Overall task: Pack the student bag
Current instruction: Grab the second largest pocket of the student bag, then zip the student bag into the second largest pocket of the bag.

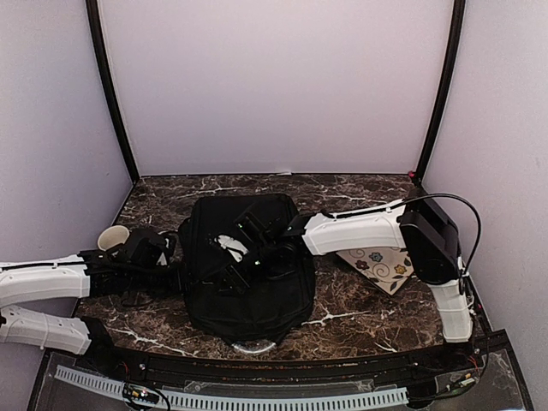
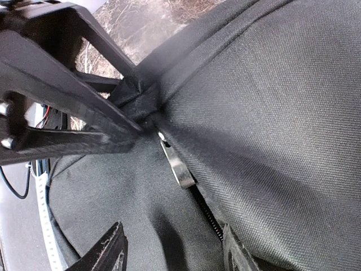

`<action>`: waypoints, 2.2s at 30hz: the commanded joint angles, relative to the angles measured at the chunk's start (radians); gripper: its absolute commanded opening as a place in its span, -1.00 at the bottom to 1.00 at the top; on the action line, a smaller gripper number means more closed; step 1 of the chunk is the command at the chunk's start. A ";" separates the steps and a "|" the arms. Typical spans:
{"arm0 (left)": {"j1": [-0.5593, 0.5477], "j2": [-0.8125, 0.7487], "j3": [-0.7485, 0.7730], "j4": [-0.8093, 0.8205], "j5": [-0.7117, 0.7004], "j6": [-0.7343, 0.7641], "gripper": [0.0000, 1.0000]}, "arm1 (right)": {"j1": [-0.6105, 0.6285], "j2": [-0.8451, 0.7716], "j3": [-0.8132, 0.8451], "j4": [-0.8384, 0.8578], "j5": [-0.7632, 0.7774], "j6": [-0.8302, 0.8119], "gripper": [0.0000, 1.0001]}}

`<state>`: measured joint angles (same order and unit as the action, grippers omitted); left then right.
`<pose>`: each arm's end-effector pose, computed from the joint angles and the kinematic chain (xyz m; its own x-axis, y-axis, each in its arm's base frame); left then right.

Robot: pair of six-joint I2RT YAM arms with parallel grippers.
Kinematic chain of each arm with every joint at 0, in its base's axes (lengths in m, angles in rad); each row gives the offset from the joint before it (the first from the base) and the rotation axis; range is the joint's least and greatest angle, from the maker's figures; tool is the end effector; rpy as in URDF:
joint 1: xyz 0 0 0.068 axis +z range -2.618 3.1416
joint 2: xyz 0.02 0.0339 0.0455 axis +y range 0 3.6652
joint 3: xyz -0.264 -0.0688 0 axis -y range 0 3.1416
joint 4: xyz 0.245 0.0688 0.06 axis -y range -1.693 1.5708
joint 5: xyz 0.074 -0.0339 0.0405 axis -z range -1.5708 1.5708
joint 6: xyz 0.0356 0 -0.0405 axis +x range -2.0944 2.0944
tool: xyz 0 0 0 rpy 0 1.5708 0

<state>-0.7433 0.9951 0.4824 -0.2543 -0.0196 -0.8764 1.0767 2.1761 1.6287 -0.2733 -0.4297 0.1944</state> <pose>0.1463 -0.1336 0.1910 -0.8389 -0.2725 -0.4712 0.0337 0.8380 -0.5446 0.2161 0.4324 0.1765 -0.5211 -0.5970 -0.6100 -0.8504 0.3021 0.4307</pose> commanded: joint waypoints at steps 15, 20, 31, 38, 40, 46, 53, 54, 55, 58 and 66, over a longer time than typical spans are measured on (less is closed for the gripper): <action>-0.010 -0.002 -0.128 0.472 0.238 0.050 -0.93 | -0.109 0.013 -0.067 0.188 -0.186 0.082 0.14; -0.037 0.019 -0.123 0.536 0.269 0.081 -1.00 | -0.109 0.039 -0.044 0.234 -0.288 0.136 0.11; -0.080 0.089 -0.093 0.602 0.277 0.124 -1.00 | -0.109 0.081 -0.027 0.329 -0.439 0.260 0.00; -0.087 0.094 -0.085 0.578 0.256 0.130 -1.00 | -0.121 0.074 -0.047 0.382 -0.468 0.324 -0.38; -0.087 0.083 -0.086 0.565 0.247 0.132 -1.00 | -0.130 0.066 -0.063 0.395 -0.463 0.340 -0.44; -0.087 0.060 -0.096 0.548 0.233 0.133 -1.00 | -0.141 0.068 -0.068 0.389 -0.447 0.350 -0.62; -0.087 0.059 -0.096 0.541 0.233 0.132 -1.00 | -0.144 0.064 -0.080 0.367 -0.406 0.354 -0.87; -0.087 0.059 -0.097 0.538 0.232 0.133 -1.00 | -0.146 0.058 -0.084 0.359 -0.394 0.352 -0.92; -0.087 0.057 -0.098 0.535 0.230 0.133 -1.00 | -0.150 0.051 -0.087 0.345 -0.375 0.346 -0.96; -0.087 0.046 -0.095 0.476 0.177 0.130 -1.00 | -0.157 -0.007 -0.113 0.269 -0.267 0.331 -1.00; -0.087 -0.011 -0.121 0.400 0.093 0.135 -1.00 | -0.189 -0.153 -0.165 0.153 -0.139 0.299 -1.00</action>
<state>-0.8146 1.0309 0.3584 0.1917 0.0807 -0.7776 0.9455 2.0998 1.4796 -0.0757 -0.6914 0.5190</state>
